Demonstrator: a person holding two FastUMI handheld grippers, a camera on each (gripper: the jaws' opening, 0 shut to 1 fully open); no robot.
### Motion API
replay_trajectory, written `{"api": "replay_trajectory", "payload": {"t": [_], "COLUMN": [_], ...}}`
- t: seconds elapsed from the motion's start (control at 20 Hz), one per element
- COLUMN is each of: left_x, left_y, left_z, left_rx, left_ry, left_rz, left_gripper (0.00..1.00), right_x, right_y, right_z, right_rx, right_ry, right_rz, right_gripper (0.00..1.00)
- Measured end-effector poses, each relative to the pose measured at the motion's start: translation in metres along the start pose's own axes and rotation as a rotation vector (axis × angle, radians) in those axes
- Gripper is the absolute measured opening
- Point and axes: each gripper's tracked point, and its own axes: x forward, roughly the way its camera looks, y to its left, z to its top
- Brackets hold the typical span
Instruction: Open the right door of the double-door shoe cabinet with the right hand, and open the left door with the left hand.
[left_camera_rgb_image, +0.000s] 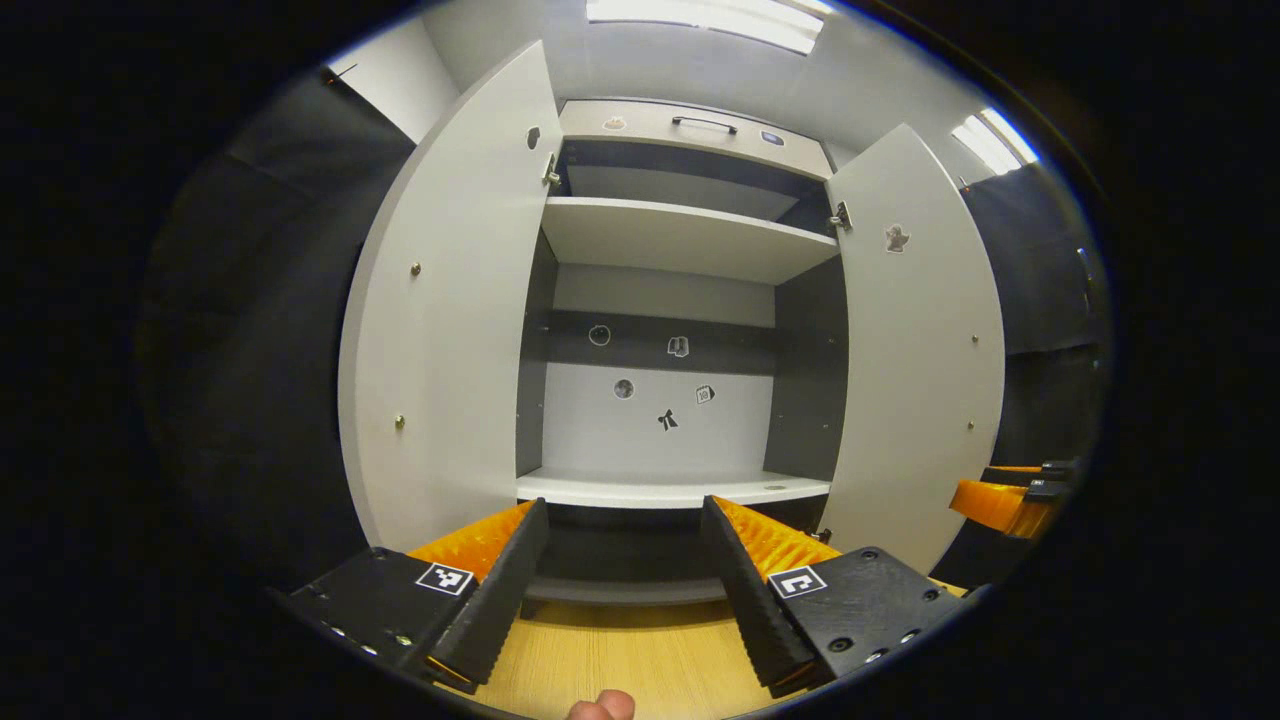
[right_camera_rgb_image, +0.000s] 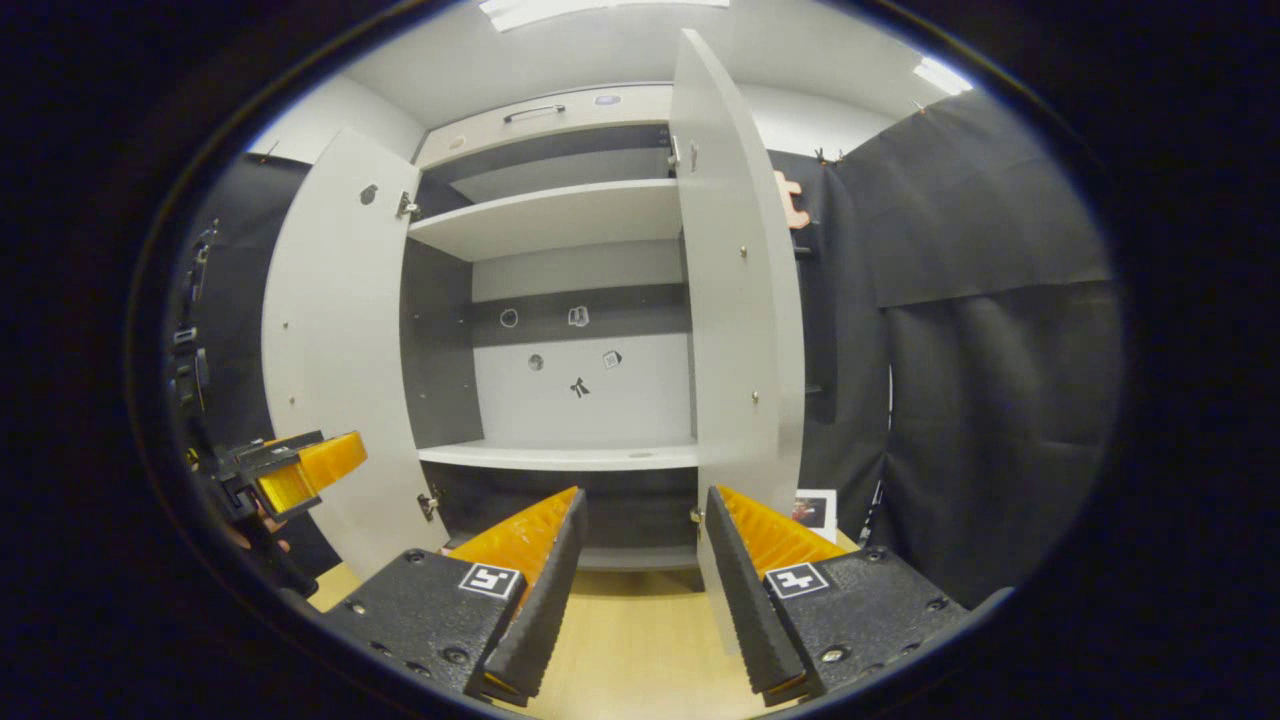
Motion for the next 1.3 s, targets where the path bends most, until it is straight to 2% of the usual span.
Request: {"api": "replay_trajectory", "payload": {"t": [0.1, 0.85, 1.3], "left_x": [-0.001, -0.007, -0.011], "left_y": [-0.005, -0.007, -0.003], "left_z": [0.002, 0.011, 0.013], "left_rx": [-0.001, 0.017, 0.015], "left_ry": [-0.004, -0.036, -0.044], "left_rz": [-0.012, -0.025, -0.018], "left_gripper": [0.94, 0.94, 0.94], "right_x": [0.0, -0.002, -0.003], "right_y": [0.0, 0.017, 0.021], "right_z": [0.002, 0.008, 0.009], "right_rx": [-0.007, -0.003, -0.004], "right_ry": [-0.009, -0.033, -0.036], "right_rz": [0.002, 0.035, 0.03], "right_gripper": [0.75, 0.75, 0.74]}}
